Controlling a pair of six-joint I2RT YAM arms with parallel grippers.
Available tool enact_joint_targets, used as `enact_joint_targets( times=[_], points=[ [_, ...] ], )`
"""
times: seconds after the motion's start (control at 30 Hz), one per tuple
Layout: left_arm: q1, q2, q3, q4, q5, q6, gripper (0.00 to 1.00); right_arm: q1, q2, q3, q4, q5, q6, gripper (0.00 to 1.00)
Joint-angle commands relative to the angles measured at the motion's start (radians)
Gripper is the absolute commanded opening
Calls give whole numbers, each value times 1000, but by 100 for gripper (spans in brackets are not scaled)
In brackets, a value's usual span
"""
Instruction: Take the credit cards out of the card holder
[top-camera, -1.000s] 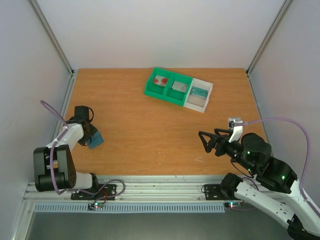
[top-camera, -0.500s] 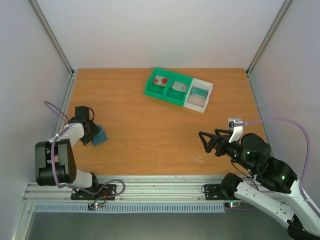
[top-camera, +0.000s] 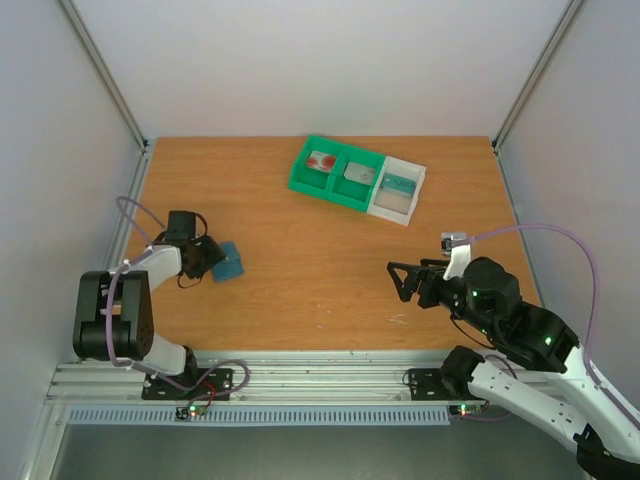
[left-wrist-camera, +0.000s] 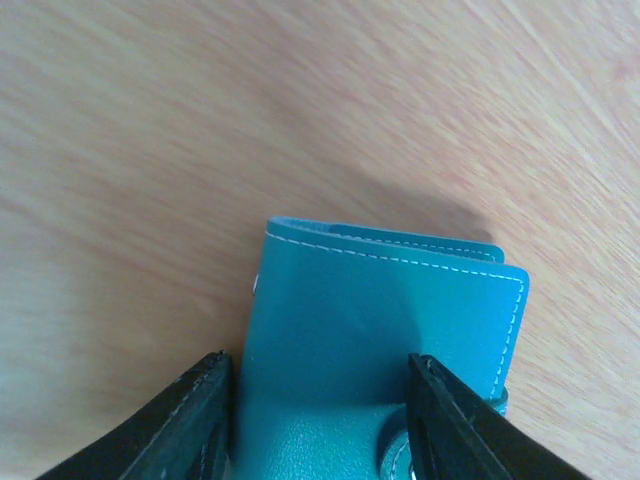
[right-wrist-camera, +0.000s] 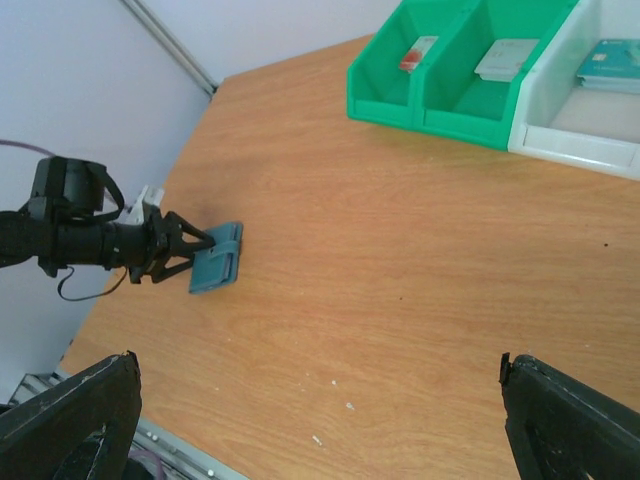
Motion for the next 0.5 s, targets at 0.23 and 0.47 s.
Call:
enact_joint_targets(
  times=[0.23, 0.47],
  points=[
    [-154, 114, 38, -37, 177, 64, 44, 9, 61, -6, 18, -9, 36, 99],
    [-284, 113, 48, -45, 213, 67, 41, 10, 114, -5, 19, -22, 46, 98]
  ],
)
